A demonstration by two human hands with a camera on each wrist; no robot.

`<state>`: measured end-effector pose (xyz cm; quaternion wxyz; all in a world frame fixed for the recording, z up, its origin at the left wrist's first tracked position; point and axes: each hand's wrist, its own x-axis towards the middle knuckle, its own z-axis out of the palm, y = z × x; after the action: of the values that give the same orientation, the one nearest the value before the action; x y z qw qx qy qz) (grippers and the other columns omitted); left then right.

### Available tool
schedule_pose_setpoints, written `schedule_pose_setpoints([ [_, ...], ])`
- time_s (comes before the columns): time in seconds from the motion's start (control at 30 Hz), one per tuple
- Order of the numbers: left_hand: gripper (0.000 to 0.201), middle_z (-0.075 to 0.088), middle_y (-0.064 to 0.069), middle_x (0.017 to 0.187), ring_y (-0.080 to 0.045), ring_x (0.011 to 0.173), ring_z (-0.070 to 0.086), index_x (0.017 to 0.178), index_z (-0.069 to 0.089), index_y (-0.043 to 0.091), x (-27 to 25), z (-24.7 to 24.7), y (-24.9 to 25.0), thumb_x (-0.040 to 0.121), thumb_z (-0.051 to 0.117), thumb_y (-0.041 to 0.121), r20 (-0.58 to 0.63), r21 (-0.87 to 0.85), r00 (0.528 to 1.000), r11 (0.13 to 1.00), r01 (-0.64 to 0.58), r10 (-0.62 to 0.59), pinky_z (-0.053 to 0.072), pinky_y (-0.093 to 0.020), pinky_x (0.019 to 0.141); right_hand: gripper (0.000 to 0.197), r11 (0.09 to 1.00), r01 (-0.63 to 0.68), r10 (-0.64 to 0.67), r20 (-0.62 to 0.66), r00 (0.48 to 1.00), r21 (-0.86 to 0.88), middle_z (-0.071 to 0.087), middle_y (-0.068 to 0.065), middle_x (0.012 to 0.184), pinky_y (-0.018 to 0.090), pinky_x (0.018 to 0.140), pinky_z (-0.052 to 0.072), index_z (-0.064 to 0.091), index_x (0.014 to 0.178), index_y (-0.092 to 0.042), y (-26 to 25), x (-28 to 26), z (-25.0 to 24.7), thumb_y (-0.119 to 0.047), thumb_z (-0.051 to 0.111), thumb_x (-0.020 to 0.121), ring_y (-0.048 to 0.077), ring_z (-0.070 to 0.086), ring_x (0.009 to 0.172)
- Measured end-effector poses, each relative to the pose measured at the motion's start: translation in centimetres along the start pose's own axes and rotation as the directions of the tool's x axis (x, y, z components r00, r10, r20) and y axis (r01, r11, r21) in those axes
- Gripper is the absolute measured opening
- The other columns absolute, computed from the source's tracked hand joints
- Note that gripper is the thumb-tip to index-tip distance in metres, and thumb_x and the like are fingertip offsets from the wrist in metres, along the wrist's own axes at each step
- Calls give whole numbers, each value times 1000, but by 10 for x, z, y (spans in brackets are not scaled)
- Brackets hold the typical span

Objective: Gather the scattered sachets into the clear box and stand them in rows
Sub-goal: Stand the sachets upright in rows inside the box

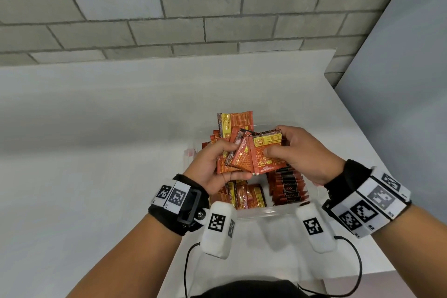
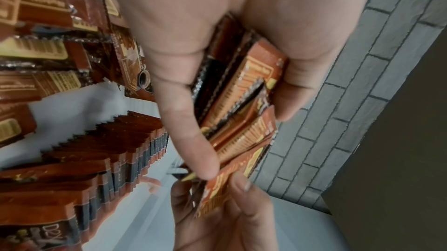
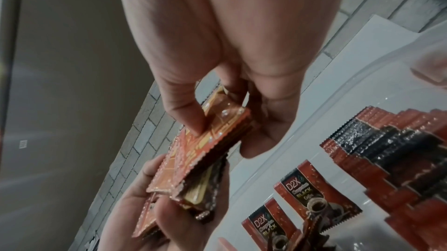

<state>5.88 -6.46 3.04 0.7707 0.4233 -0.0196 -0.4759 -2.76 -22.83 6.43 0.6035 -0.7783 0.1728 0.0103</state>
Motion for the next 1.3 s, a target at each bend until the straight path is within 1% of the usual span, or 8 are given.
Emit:
schedule_pose_setpoints([
  [0.13, 35, 73, -12, 91, -27, 79, 71, 106, 61, 10, 1, -1, 1, 73, 59, 21, -14, -14, 1000, 1000, 0, 0, 60, -35, 55, 13, 1000, -2, 2, 19, 1000, -5, 70, 0, 83, 25, 71, 52, 63, 92, -8, 0, 1, 0, 2, 61, 84, 11, 66, 76],
  [0.23, 29, 73, -13, 91, -28, 80, 71, 105, 61, 10, 1, -3, 1, 78, 58, 19, -49, -30, 999, 1000, -9, 7, 60, -38, 58, 17, 1000, 8, -8, 20, 1000, 0, 65, 0, 80, 25, 70, 50, 59, 87, -13, 1, 1, 0, 4, 56, 86, 11, 62, 74],
  [0.4, 12, 72, -10, 80, -25, 69, 70, 95, 60, 8, 2, -7, 2, 90, 48, 8, -111, 22, 994, 1000, -16, 18, 58, -32, 50, 23, 984, -14, 27, -72, 997, 180, 67, 8, 95, 32, 74, 53, 58, 102, -13, -2, 5, -7, 5, 52, 89, 18, 64, 83],
  [0.57, 8, 70, -12, 85, -27, 74, 70, 90, 61, 8, 0, -4, 2, 86, 54, 6, -93, 42, 995, 999, -24, 27, 58, -34, 51, 17, 999, -29, 30, -40, 999, 30, 67, 6, 87, 32, 75, 48, 60, 92, -12, -4, 5, -5, 3, 56, 85, 18, 61, 79],
  [0.77, 36, 70, -18, 100, -29, 81, 70, 103, 64, 10, -3, -3, 1, 70, 70, -4, -21, 109, 998, 993, -51, 54, 59, -32, 53, 16, 999, -44, 45, -46, 998, 22, 62, 4, 85, 30, 73, 47, 56, 95, -16, -2, 2, 3, -3, 57, 86, 16, 59, 78],
  [0.9, 39, 69, -17, 98, -27, 75, 70, 107, 61, 8, -4, -2, 1, 69, 68, 3, -42, 119, 997, 991, -64, 69, 55, -27, 46, 21, 999, -10, 9, -30, 1000, -34, 64, 1, 83, 28, 70, 48, 56, 93, -21, -4, -2, 1, -2, 57, 85, 13, 60, 76],
  [1.03, 49, 71, -15, 100, -26, 79, 71, 118, 58, 8, -4, -2, 0, 71, 69, 16, -41, 124, 996, 990, -74, 79, 55, -27, 48, 28, 997, 7, -6, 7, 1000, -76, 67, 3, 92, 35, 78, 54, 57, 98, -24, -4, -4, 1, 0, 59, 84, 17, 65, 84],
  [1.3, 17, 72, -16, 82, -29, 68, 70, 98, 61, 5, -3, -4, 3, 86, 55, 15, -55, 47, 998, 999, -13, 15, 58, -35, 49, 23, 996, -19, 26, -79, 997, 86, 68, 6, 95, 28, 75, 53, 60, 99, -17, -5, -3, 0, 2, 56, 87, 17, 65, 83],
])
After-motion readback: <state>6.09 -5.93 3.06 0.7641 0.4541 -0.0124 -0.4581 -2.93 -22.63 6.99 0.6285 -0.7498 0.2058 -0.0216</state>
